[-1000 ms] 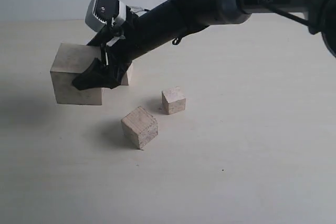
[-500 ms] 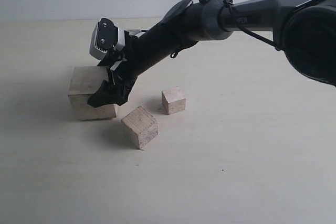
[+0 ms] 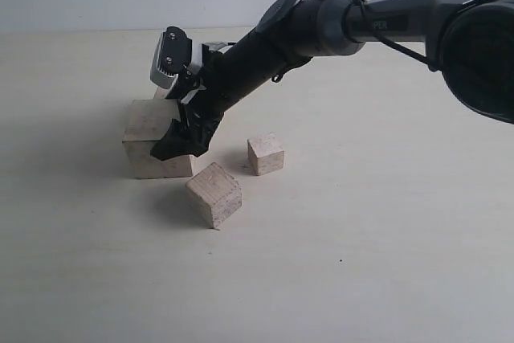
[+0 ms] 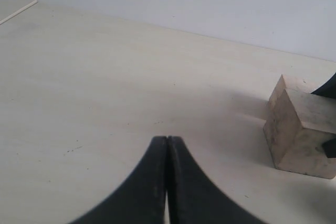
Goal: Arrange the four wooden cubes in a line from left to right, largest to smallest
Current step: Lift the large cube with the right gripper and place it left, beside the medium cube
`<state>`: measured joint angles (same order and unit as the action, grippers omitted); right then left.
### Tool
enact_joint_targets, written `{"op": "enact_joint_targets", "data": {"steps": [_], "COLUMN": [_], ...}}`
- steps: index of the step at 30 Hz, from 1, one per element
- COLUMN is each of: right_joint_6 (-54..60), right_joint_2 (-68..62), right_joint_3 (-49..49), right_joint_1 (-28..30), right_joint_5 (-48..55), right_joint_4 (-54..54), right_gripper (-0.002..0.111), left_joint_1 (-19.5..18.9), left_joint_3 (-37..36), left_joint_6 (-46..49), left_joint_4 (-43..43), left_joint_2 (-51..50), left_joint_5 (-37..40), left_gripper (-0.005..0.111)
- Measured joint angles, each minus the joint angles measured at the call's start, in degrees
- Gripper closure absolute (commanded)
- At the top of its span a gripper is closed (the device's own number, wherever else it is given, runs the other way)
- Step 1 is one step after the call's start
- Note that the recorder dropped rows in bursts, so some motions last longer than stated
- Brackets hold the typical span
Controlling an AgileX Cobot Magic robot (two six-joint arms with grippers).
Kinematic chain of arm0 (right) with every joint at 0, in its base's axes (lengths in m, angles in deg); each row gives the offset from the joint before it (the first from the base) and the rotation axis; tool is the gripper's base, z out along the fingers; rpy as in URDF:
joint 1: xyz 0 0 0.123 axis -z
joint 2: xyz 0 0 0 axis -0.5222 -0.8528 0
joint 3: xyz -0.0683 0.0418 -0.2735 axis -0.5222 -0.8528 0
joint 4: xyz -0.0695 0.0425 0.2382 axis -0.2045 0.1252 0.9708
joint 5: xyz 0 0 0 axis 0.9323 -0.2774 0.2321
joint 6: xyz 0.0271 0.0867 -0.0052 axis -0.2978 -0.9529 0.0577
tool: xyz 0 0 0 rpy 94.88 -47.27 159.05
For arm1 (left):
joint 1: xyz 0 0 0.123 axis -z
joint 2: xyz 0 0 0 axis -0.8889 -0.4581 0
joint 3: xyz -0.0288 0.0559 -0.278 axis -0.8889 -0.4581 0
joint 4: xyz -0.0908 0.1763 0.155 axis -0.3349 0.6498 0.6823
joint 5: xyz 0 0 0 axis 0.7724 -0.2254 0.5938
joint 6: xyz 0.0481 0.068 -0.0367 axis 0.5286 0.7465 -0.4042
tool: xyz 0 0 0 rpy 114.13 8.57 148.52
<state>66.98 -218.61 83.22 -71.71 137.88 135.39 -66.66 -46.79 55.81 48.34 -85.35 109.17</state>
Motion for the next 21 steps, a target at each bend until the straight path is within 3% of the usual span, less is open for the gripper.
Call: {"op": "enact_joint_targets", "data": {"steps": [3, 11, 15, 21], "right_joint_6": [0.0, 0.0, 0.0, -0.11], "right_joint_2": [0.0, 0.11, 0.11, 0.19], "right_joint_3": [0.09, 0.23, 0.23, 0.23], "right_joint_1": [0.0, 0.0, 0.0, 0.0], "right_joint_5": [0.12, 0.72, 1.09, 1.49], "right_joint_4": [-0.16, -1.33, -1.58, -1.91], "right_gripper": [0.105, 0.084, 0.067, 0.034], "left_joint_1": [0.0, 0.0, 0.0, 0.0], "left_joint_3": [0.0, 0.0, 0.0, 0.0], "left_joint_6": [0.0, 0.0, 0.0, 0.0], "left_joint_4": [0.0, 0.0, 0.0, 0.0], "left_joint_2": [0.0, 0.0, 0.0, 0.0], "left_joint_5": [0.0, 0.0, 0.0, 0.0], "left_gripper": [0.107, 0.107, 0.107, 0.107]}}
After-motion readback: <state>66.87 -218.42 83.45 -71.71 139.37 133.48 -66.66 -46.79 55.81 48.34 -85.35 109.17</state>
